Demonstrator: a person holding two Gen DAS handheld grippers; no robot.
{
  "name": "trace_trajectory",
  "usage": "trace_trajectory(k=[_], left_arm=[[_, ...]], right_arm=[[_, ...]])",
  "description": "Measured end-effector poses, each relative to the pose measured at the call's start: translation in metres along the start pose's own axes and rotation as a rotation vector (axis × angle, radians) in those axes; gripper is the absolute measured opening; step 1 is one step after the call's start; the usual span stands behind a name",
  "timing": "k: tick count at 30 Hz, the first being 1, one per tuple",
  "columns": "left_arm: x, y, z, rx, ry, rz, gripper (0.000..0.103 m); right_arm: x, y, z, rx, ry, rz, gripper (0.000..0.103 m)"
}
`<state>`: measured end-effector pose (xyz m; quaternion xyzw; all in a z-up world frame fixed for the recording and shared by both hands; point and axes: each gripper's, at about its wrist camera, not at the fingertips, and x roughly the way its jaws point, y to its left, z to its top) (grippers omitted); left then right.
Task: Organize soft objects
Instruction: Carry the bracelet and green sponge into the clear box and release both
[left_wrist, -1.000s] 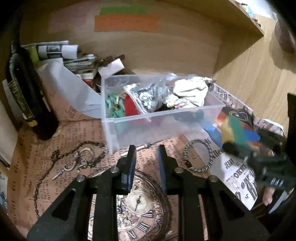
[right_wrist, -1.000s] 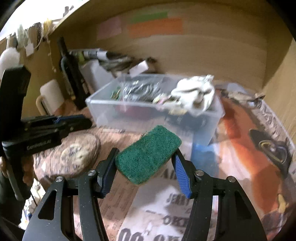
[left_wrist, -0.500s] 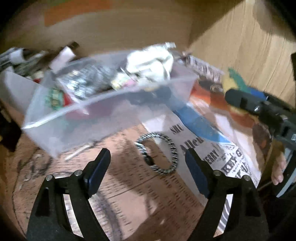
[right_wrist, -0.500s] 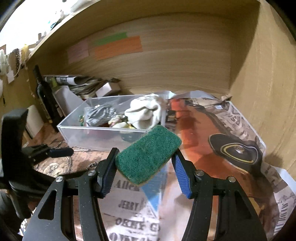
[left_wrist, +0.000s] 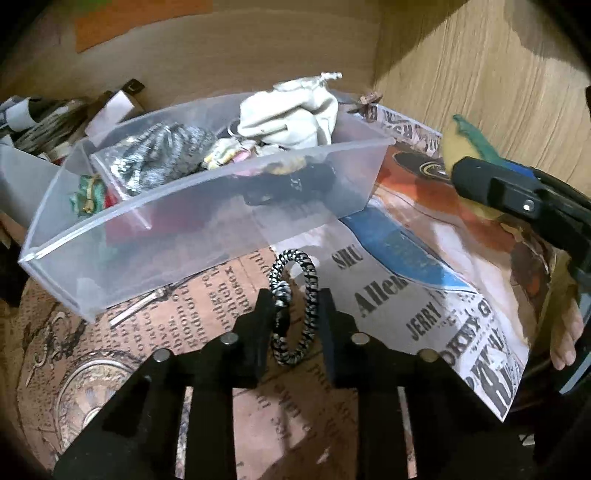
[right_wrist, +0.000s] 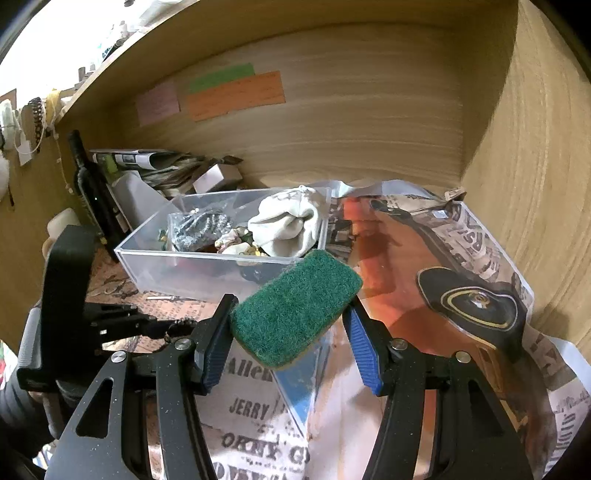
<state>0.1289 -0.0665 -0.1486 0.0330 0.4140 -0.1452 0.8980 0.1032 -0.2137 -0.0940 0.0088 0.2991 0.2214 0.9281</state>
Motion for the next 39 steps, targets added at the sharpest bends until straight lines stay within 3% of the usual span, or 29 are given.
trace_trajectory(k=[13,20,24,32,34,36,39], left_arm=[[-0.077,0.035,0.019,-0.058,-0.217,0.065,0.023],[-0.092,0.067,0.041,-0.096,-0.291,0.137,0.023],[-0.091,0.086,0.048,-0.115,-0.292,0.183,0.023],[-0.048,0.112,0.051,-0.132,-0.166,0.169,0.024],[-0.042,0.111,0.049,-0.12,-0.151,0.168,0.029],[-0.037,0.111,0.048,-0.115,-0.147,0.169,0.042],[-0.034,0.111,0.046,-0.113,-0.153,0.169,0.052]], right_arm=[[0.011,0.025,0.027,-0.071,-0.044,0.044,0.055],[0.032,0.049,0.053,-0.146,-0.052,0.085,0.055],[0.051,0.058,0.063,-0.176,-0.036,0.094,0.055],[0.101,0.065,0.068,-0.207,0.047,0.084,0.055],[0.113,0.063,0.064,-0.204,0.08,0.083,0.055],[0.122,0.061,0.06,-0.199,0.115,0.086,0.055],[0.129,0.061,0.057,-0.206,0.148,0.088,0.062]])
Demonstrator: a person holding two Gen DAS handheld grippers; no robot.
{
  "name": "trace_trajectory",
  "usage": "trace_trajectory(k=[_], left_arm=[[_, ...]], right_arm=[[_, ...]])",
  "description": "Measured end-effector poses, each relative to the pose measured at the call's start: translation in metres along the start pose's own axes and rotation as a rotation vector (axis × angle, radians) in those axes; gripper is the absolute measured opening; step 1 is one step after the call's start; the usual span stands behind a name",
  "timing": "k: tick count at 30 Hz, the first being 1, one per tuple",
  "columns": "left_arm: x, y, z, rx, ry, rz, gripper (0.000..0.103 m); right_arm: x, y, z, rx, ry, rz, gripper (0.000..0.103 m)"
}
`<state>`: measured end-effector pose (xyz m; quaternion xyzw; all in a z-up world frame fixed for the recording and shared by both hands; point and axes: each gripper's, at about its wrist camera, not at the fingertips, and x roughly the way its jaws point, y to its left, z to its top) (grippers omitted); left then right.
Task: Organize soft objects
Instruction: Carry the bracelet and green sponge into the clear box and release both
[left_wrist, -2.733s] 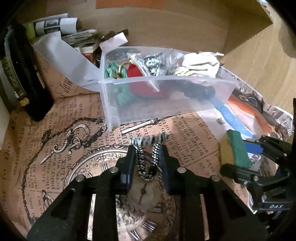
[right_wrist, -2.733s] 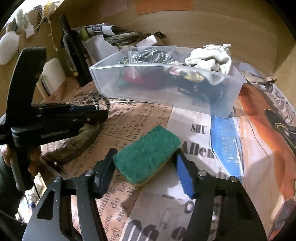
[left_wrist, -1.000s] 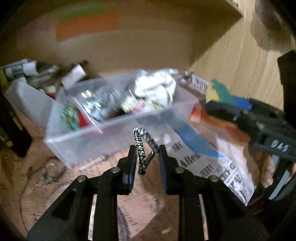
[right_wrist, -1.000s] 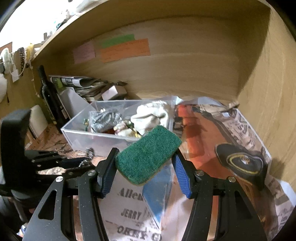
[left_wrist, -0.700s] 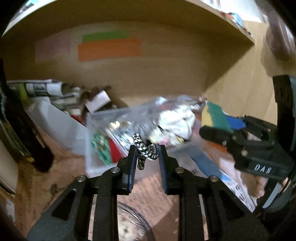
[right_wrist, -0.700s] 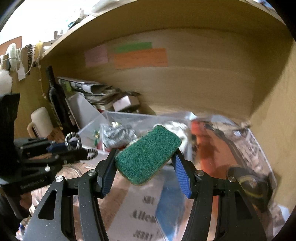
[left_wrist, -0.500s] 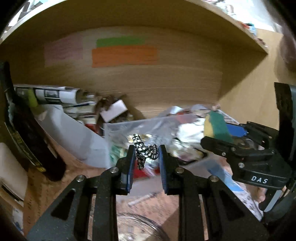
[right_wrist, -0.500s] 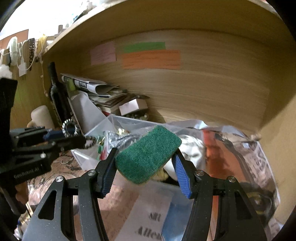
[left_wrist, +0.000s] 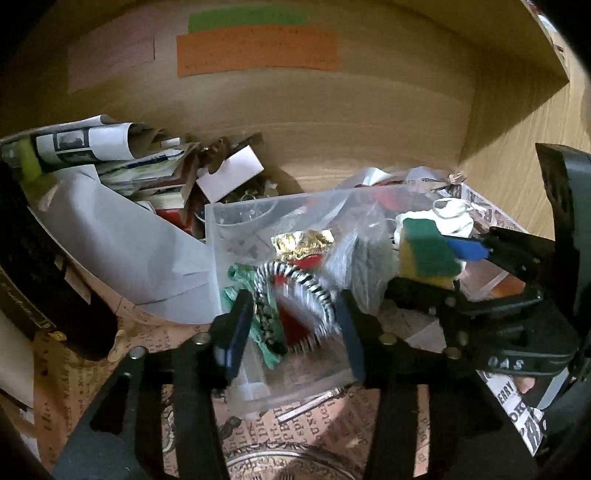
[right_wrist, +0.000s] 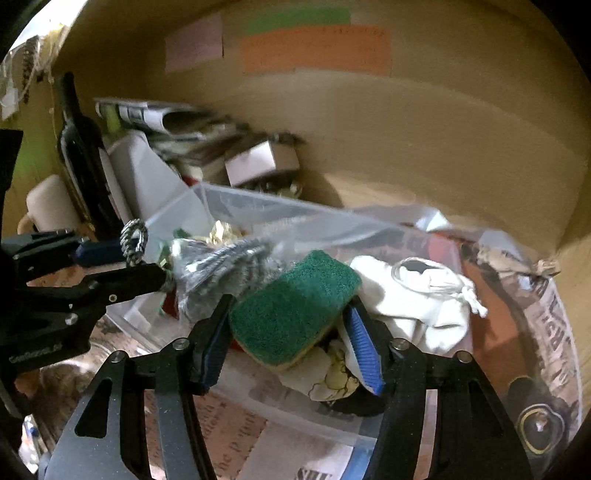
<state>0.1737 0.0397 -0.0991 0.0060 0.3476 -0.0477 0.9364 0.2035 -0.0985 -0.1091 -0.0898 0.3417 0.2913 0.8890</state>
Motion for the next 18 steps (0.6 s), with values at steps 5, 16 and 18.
trace_trajectory(k=[5,16,18], left_arm=[[-0.007,-0.001,0.001,-0.005,-0.022,-0.007,0.063],[-0.065,-0.002,0.011,-0.041,-0.191,0.006,0.071],[-0.078,-0.005,0.013,-0.042,-0.235,0.01,0.075]], right_arm=[[-0.005,0.0,0.0,-0.008,-0.012,-0.007,0.08],[-0.055,-0.001,0.012,-0.004,-0.152,-0.025,0.084],[-0.07,-0.002,0.014,0.004,-0.192,-0.021,0.085]])
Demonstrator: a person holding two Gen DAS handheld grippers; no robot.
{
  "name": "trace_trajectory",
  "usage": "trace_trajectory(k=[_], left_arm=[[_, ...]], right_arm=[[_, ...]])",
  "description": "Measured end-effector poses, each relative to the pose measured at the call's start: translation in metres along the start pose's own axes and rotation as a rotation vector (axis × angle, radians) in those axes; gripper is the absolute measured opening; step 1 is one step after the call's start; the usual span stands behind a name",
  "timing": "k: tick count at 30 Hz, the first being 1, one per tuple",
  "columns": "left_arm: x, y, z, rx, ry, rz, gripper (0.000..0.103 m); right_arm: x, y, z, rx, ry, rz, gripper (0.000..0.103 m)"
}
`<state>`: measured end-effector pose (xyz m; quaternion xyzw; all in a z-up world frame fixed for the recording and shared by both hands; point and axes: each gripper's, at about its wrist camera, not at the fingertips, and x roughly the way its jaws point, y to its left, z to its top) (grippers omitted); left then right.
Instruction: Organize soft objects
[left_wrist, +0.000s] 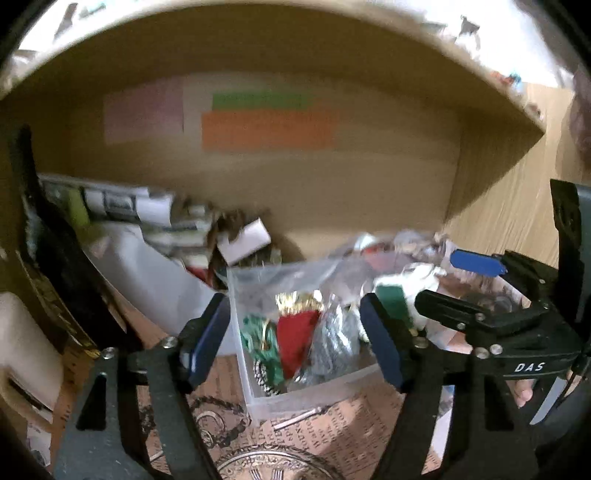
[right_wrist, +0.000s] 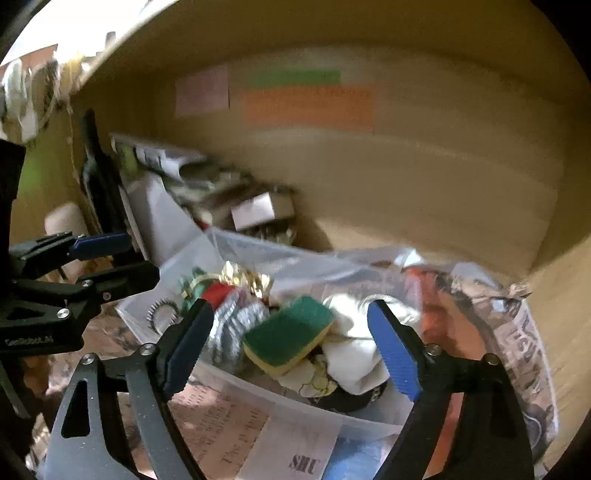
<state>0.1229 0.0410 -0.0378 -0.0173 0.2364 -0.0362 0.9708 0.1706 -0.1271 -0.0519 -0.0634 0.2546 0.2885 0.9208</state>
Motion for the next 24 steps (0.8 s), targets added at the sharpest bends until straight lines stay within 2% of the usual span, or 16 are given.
trace_trajectory(k=[4,5,10,13,15,24], left_arm=[[-0.025,-0.005,0.008,-0.001,-0.078,0.002,0.078],[-0.03,-0.006,0.01,-0.002,-0.095,-0.001,0.081],[-0.054,-0.012,0.014,0.001,-0.16,0.009,0.089],[-0.067,-0.015,0.014,0.003,-0.191,0.01,0.095],[-0.075,-0.017,0.013,-0.003,-0.215,0.017,0.101],[-0.095,-0.02,0.011,-0.023,-0.243,0.009,0.103]], right_arm=[[-0.03,-0.002,0.009,0.016,-0.072,-0.004,0.087],[-0.037,-0.002,0.01,0.02,-0.092,-0.007,0.087],[-0.074,-0.005,0.017,0.04,-0.196,-0.02,0.1],[-0.09,-0.005,0.019,0.05,-0.24,-0.026,0.102],[-0.098,-0.004,0.019,0.052,-0.259,-0.03,0.103],[-0.117,0.007,0.013,0.041,-0.287,-0.035,0.103]])
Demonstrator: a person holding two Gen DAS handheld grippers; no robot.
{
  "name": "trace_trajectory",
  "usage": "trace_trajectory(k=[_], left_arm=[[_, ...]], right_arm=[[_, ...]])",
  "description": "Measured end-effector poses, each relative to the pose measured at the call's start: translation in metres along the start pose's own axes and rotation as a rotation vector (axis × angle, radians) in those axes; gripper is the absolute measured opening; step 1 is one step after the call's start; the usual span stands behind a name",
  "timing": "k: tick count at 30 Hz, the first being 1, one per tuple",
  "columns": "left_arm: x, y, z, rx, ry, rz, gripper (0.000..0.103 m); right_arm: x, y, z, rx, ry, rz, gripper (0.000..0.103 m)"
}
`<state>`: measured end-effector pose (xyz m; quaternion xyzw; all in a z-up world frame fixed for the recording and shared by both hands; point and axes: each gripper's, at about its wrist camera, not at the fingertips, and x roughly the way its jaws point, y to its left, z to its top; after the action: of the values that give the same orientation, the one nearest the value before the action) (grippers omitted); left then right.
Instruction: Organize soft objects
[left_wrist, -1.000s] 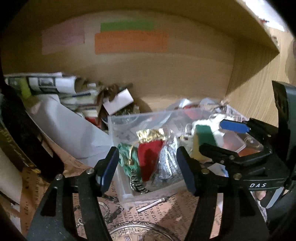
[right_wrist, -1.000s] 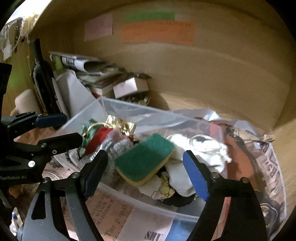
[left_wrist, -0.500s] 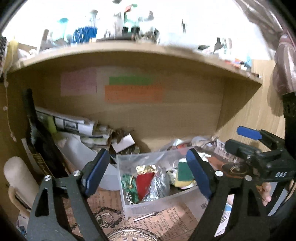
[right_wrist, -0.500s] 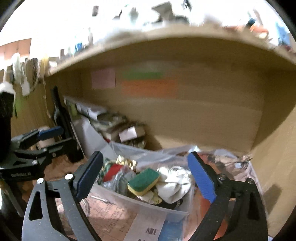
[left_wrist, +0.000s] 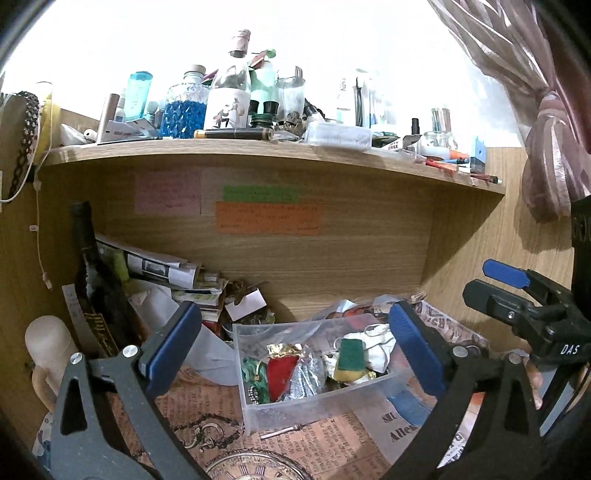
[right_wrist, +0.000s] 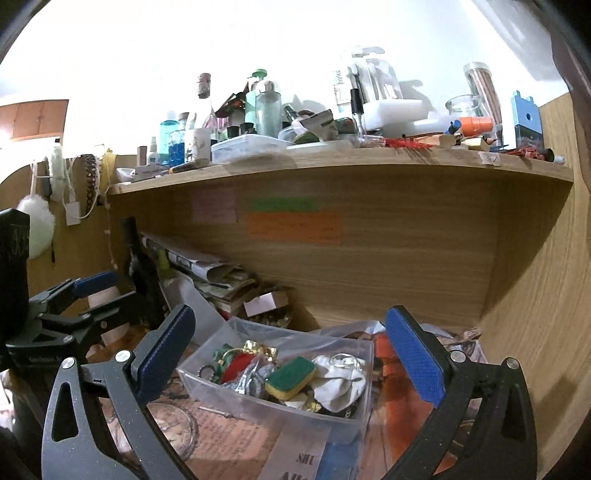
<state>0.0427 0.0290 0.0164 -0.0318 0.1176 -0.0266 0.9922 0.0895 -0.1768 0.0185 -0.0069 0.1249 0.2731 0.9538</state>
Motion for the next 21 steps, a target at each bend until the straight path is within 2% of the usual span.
trace_trajectory(k=[21], left_arm=[[-0.0068,0.0009,-0.0018,-0.006,-0.007,0.007,0.103]], right_arm=[[-0.0067,0.004,-0.0037,0.01,0.0,0.008,0.103]])
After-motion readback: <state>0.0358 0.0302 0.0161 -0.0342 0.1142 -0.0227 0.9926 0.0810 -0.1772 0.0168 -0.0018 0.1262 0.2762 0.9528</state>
